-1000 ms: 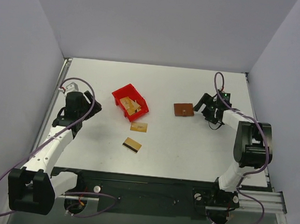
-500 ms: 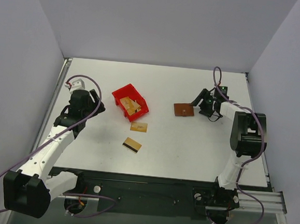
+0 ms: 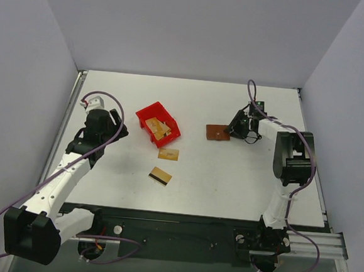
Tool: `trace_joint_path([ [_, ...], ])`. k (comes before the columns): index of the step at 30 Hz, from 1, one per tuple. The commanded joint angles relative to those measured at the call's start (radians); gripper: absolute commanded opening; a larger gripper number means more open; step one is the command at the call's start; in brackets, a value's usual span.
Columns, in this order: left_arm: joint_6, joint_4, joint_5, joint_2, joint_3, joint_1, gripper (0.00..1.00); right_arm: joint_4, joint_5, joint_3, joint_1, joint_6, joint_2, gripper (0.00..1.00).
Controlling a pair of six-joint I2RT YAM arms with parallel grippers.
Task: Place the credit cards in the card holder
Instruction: Move the card holder to the corner of the board.
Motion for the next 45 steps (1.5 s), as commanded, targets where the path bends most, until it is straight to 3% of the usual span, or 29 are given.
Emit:
trace_joint_path([
  [1, 0.016, 0.010, -0.003, -0.010, 0.028, -0.003, 0.75, -0.084, -0.003, 0.022, 0.014, 0.003, 0.033, 0.29],
  [11, 0.013, 0.013, 0.016, -0.004, 0.028, -0.005, 0.75, -0.044, -0.037, -0.036, 0.031, 0.004, 0.009, 0.00],
  [23, 0.053, 0.027, 0.057, -0.003, 0.057, -0.037, 0.71, 0.054, -0.057, -0.255, 0.106, -0.009, -0.218, 0.00],
  [38, 0.138, -0.002, 0.126, -0.035, 0.096, -0.147, 0.69, -0.011, 0.000, -0.617, 0.273, -0.035, -0.586, 0.00],
  [40, 0.154, -0.005, 0.149, -0.039, 0.090, -0.154, 0.74, -0.031, 0.023, -0.642, 0.308, -0.046, -0.635, 0.00],
  [41, 0.164, -0.002, 0.169, -0.042, 0.090, -0.158, 0.84, -0.072, 0.032, -0.652, 0.320, -0.051, -0.664, 0.00],
  [43, 0.186, -0.011, 0.174, -0.046, 0.096, -0.173, 0.94, -0.099, 0.025, -0.668, 0.340, -0.054, -0.701, 0.00],
  [45, 0.214, -0.030, 0.171, -0.038, 0.117, -0.184, 0.97, -0.113, 0.017, -0.685, 0.359, -0.051, -0.729, 0.00],
])
